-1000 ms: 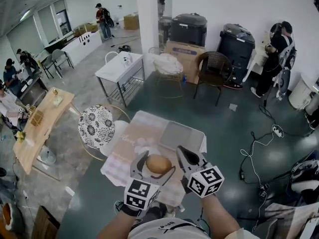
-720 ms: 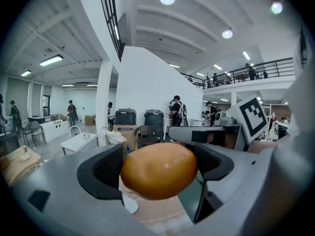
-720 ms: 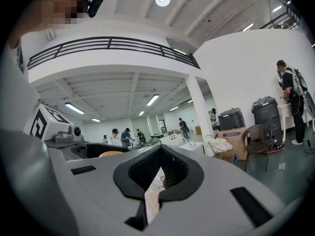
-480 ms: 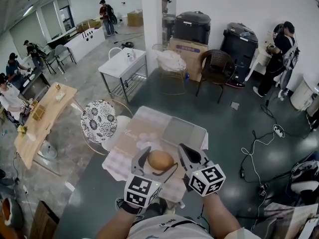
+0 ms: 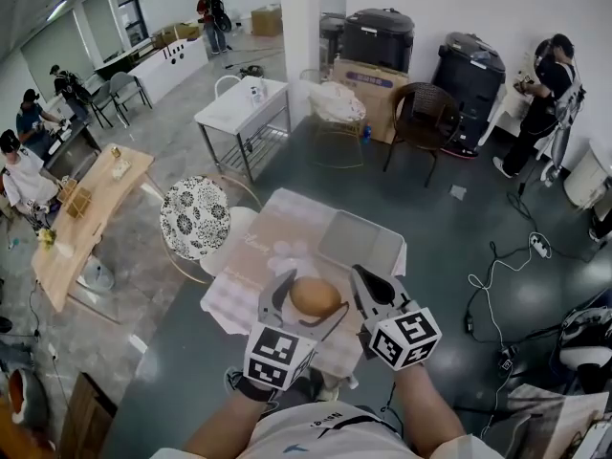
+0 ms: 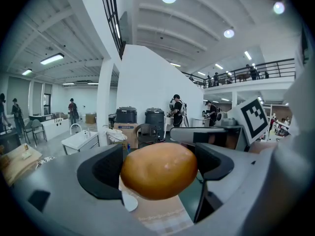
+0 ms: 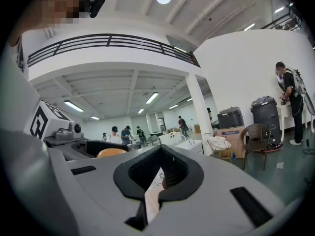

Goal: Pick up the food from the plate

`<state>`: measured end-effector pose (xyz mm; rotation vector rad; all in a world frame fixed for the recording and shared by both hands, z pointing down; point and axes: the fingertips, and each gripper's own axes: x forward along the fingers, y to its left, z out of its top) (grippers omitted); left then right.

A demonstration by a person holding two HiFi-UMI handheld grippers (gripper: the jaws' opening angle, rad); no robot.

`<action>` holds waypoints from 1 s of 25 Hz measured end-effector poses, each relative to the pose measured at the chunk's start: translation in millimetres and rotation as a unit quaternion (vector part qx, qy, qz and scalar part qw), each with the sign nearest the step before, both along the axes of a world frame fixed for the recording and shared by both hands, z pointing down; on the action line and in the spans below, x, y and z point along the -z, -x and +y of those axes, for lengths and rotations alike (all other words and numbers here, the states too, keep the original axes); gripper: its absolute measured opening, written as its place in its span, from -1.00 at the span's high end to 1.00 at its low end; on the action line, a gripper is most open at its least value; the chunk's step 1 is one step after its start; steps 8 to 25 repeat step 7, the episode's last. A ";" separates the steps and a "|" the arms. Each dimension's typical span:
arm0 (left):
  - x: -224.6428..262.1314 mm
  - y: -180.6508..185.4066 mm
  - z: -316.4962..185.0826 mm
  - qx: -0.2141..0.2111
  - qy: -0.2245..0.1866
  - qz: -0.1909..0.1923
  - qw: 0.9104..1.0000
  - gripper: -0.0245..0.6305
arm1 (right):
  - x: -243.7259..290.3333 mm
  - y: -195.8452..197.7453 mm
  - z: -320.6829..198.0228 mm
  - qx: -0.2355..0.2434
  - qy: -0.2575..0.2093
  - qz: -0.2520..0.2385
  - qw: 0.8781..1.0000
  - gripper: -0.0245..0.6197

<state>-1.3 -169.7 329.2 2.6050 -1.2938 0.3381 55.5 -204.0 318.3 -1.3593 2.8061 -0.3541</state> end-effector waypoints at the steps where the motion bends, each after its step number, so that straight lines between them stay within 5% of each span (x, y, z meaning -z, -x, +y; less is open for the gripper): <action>1: -1.5 0.7 -0.5 0.000 0.001 -0.001 1.000 -0.44 | -1.2 0.6 -0.3 0.000 0.001 0.000 1.000 0.88; 25: -5.3 5.7 -5.8 0.002 0.004 -0.003 1.000 -0.44 | -4.5 4.3 -5.3 -0.002 0.002 0.003 1.000 0.88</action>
